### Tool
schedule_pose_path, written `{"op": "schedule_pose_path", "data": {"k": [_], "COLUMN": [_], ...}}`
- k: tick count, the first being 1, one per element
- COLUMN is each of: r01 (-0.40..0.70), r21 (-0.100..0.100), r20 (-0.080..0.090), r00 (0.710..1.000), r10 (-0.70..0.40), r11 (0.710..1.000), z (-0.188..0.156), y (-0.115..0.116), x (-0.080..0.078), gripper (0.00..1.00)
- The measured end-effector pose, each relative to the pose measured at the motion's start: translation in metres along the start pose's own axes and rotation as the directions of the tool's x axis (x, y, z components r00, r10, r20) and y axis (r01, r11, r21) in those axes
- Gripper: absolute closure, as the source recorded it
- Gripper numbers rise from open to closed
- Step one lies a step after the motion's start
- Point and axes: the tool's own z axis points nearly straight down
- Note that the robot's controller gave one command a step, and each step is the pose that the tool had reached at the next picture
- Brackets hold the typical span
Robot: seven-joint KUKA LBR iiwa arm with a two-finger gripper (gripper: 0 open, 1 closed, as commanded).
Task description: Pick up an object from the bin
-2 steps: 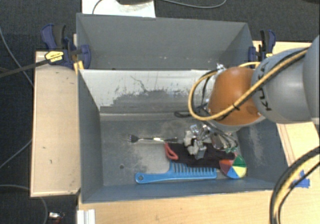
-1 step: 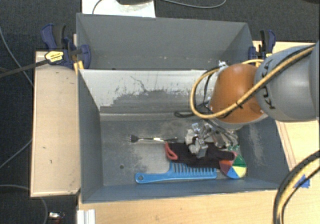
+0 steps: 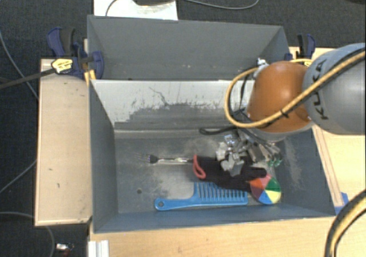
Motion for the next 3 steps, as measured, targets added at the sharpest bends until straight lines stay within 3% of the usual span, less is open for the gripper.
{"op": "schedule_pose_path", "data": {"k": [3], "r01": [-0.005], "r21": [0.0], "r20": [0.003], "r00": [1.0], "r10": [0.005], "r11": [1.0], "z": [-0.094], "y": [-0.001], "x": [-0.002], "gripper": [1.0]}}
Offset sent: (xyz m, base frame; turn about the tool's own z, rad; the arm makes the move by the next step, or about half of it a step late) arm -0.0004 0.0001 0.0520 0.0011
